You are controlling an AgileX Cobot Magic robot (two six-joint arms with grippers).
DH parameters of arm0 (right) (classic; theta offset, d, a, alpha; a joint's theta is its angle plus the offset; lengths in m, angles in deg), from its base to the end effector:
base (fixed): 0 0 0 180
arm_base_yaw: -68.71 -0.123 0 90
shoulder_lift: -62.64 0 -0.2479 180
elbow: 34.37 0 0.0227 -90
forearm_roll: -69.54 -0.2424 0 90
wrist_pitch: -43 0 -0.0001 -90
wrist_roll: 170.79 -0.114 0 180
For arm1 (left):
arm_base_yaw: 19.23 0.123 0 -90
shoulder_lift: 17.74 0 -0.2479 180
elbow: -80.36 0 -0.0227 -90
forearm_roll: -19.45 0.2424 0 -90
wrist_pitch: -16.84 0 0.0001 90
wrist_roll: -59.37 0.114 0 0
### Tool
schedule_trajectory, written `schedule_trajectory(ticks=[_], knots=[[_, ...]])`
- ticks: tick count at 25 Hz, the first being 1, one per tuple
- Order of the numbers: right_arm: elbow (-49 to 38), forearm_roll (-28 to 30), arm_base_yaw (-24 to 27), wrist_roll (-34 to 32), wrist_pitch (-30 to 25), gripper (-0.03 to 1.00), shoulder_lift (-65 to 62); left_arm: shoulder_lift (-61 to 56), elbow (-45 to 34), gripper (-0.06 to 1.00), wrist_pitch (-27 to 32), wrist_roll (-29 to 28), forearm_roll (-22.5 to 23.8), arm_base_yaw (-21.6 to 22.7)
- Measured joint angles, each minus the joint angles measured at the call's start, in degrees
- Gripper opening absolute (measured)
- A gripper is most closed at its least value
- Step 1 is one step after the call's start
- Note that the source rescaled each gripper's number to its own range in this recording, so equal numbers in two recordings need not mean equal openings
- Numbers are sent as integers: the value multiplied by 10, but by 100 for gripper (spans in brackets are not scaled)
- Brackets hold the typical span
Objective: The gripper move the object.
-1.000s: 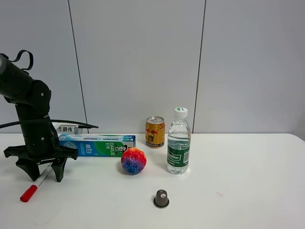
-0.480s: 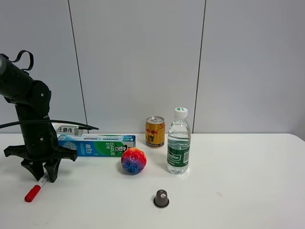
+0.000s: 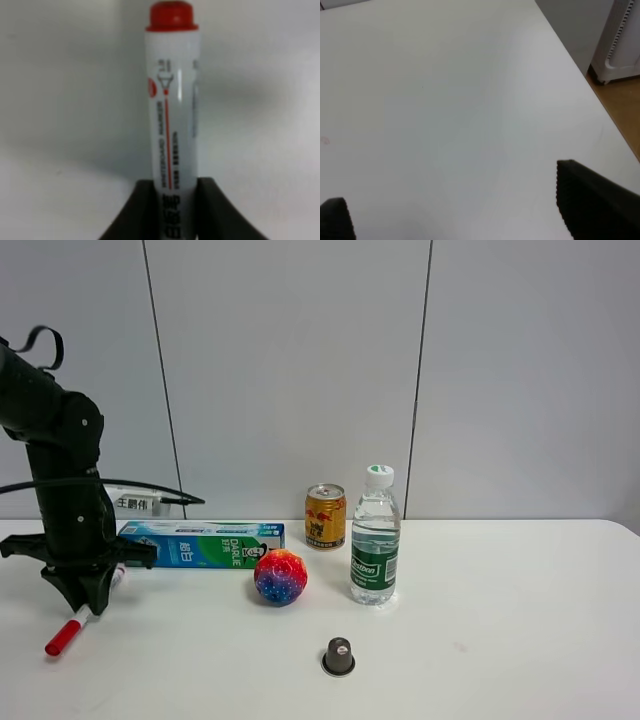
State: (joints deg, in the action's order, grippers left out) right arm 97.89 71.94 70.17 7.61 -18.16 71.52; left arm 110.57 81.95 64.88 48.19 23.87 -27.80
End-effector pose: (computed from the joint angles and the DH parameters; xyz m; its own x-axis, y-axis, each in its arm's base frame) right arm 0.0456 -0.0053 0.2604 -0.4651 0.0196 -0.8850 0.0615 0.9981 -0.0103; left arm 0.3688 -0.0490 0.0775 -0.9950 0.0056 -0.1000 0.0012 0.9991 0.0432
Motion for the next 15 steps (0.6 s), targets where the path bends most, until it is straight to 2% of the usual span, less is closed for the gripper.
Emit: schedule_trajectory(ticks=[7,9,12,13,14,15], knots=[[0,0,0,0,0,100,0,-124,52,0,78,33,2,-13],[0,0,0,0,0,100,0,-161,75,0,96,65,3,-30],[0,0,0,0,0,100,0,-207,103,0,125,161,3,-72],[0,0,0,0,0,100,0,-224,108,0,135,216,3,-91],[0,0,0,0,0,100,0,-245,110,0,140,297,2,-130],[0,0,0,0,0,100,0,-254,110,0,142,341,1,-152]])
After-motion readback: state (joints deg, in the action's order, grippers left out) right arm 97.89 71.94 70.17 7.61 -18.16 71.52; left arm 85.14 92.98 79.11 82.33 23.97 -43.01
